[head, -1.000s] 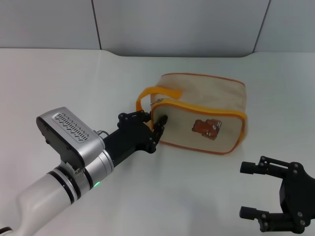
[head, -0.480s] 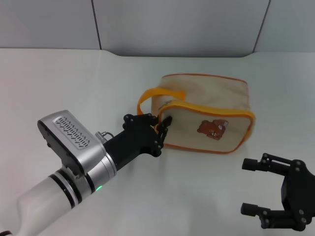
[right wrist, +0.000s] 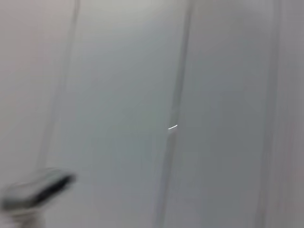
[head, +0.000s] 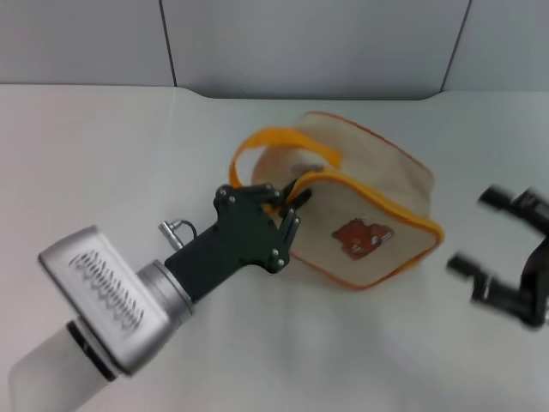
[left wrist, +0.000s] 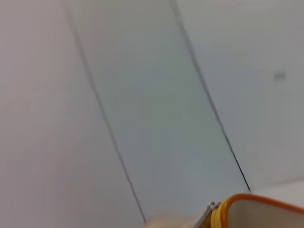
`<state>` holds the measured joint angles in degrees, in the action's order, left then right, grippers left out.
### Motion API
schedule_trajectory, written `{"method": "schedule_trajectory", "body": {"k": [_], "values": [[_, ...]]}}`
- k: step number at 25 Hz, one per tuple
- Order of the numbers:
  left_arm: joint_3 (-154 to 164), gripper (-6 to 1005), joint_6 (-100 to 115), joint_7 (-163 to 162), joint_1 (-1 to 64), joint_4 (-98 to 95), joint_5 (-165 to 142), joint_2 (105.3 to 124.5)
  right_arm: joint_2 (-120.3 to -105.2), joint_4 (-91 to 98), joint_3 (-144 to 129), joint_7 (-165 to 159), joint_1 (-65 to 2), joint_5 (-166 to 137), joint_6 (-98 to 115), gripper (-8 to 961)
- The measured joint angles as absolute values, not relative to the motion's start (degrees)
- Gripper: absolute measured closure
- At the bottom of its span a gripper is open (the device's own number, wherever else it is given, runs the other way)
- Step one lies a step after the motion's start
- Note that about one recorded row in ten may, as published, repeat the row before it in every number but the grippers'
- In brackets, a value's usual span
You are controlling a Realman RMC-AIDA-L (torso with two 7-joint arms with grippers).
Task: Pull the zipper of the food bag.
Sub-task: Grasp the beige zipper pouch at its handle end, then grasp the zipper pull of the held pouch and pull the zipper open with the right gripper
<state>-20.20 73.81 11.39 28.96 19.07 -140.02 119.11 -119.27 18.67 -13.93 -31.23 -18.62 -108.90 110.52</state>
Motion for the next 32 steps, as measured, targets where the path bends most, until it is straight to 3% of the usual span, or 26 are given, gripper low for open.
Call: {"method": "schedule_trajectory", "body": {"k": [8,12,20,32], "values": [[-20.3,933,82.5,27.1,30.8,16.9,-141.3,118.91,-119.72,-2.4,-4.5,-7.3,-18.5,-95.3,102.4,133],[-20.4,932,82.0,27.7,32.1,16.3,-142.6,119.12,-119.85,-12.8,-3.9,8.8,-22.0,-96.4,95.6,133],[-20.6,932,81.9,27.9,31.9,16.5,-142.9,119.16,-119.89,-16.0,-3.2,21.1,-25.4,-110.4,79.7,133],[-21.0,932,82.0,27.9,31.6,16.3,-143.0,119.18,-119.88,-18.1,5.2,22.3,-19.2,-110.1,96.8,134]]}}
